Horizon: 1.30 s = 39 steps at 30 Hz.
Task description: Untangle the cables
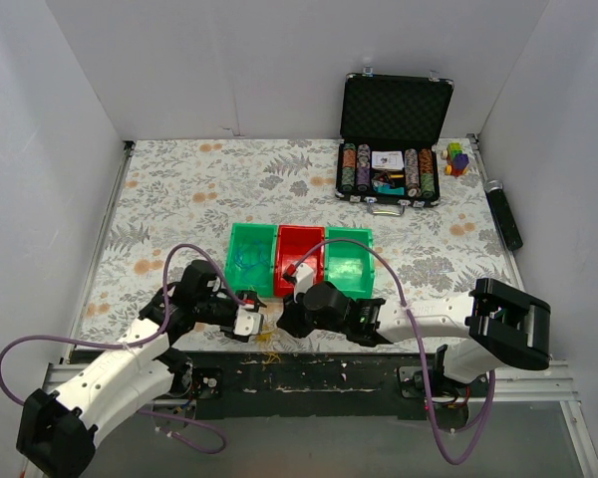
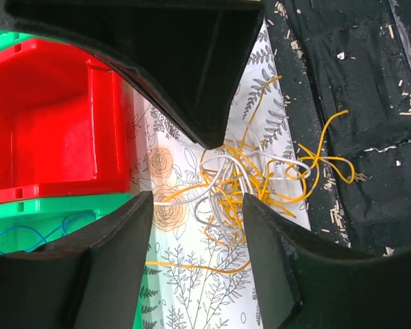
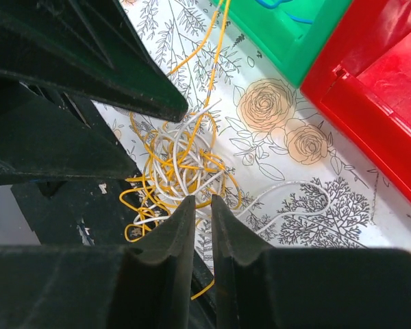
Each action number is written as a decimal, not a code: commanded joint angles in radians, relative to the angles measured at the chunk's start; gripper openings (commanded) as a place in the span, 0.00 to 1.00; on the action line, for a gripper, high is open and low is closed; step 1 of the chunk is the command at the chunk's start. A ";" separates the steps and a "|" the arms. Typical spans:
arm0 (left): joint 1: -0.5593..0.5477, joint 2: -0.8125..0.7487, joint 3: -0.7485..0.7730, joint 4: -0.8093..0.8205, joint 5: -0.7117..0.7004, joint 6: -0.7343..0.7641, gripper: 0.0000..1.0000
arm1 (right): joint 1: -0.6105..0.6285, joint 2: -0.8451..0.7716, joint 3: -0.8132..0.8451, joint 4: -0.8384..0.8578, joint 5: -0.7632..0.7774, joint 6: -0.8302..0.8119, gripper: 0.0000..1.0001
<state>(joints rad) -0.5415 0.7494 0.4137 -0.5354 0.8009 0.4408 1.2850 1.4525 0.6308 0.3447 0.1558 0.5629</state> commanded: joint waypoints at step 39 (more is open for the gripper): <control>-0.181 0.033 -0.024 0.078 -0.086 -0.192 0.25 | 0.034 0.039 0.021 -0.019 -0.022 -0.055 0.37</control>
<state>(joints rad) -0.7177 0.7952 0.4007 -0.4835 0.7136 0.2539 1.3140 1.4811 0.6048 0.2531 0.1528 0.5186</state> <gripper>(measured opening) 0.251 0.389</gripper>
